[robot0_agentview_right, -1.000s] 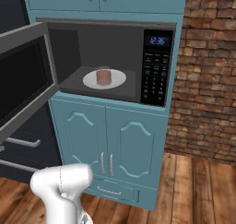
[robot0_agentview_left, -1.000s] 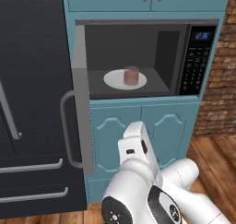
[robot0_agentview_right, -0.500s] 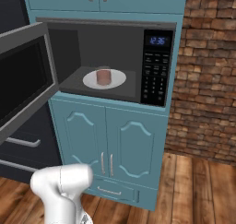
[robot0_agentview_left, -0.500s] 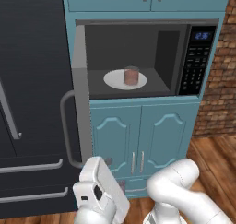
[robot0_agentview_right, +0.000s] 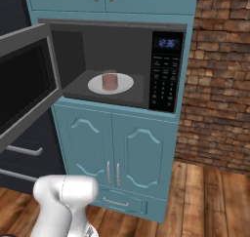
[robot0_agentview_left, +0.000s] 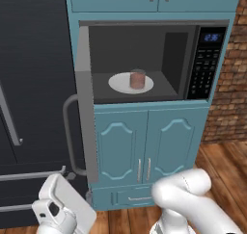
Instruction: Place the microwavable item in the microwave. Then, close the microwave door and press the start button.
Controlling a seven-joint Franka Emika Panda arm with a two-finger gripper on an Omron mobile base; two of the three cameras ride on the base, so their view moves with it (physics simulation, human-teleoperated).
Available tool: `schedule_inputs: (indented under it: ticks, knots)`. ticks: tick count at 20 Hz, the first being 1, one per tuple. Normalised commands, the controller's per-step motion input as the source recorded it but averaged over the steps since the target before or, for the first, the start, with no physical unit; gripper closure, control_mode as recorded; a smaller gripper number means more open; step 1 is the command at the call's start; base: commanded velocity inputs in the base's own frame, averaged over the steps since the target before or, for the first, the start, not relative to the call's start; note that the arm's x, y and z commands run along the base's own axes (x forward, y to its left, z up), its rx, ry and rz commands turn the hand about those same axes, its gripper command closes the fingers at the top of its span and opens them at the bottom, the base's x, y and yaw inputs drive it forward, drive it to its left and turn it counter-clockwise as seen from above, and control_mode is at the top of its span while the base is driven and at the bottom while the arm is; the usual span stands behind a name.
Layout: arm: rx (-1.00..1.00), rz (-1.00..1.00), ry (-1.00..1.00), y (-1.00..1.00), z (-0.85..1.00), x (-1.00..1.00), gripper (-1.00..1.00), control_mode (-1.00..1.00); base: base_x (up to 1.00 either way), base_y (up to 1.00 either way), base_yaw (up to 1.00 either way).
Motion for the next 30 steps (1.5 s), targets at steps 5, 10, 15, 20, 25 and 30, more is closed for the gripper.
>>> schedule_inputs:
  ticks: [5,10,15,20,25,30]
  knots:
    - [-0.04,-0.01,0.01,0.94,-0.51,0.91,-1.00,-1.00,0.00,0.00,0.00]
    - [-0.01,-0.04,0.05,0.71,-0.50,1.00,-1.00,-1.00,0.00,0.00,0.00]
    - [0.00,-0.08,0.10,-0.14,-0.35,0.95,-1.00,-1.00,0.00,0.00,0.00]
    - [0.04,-0.09,0.08,-0.95,-0.01,0.59,-1.00,-1.00,0.00,0.00,0.00]
    - [0.07,-0.05,0.03,-1.00,0.12,0.27,-1.00,-1.00,0.00,0.00,0.00]
    - [0.09,-0.05,0.00,-1.00,0.18,0.00,-1.00,-1.00,0.00,0.00,0.00]
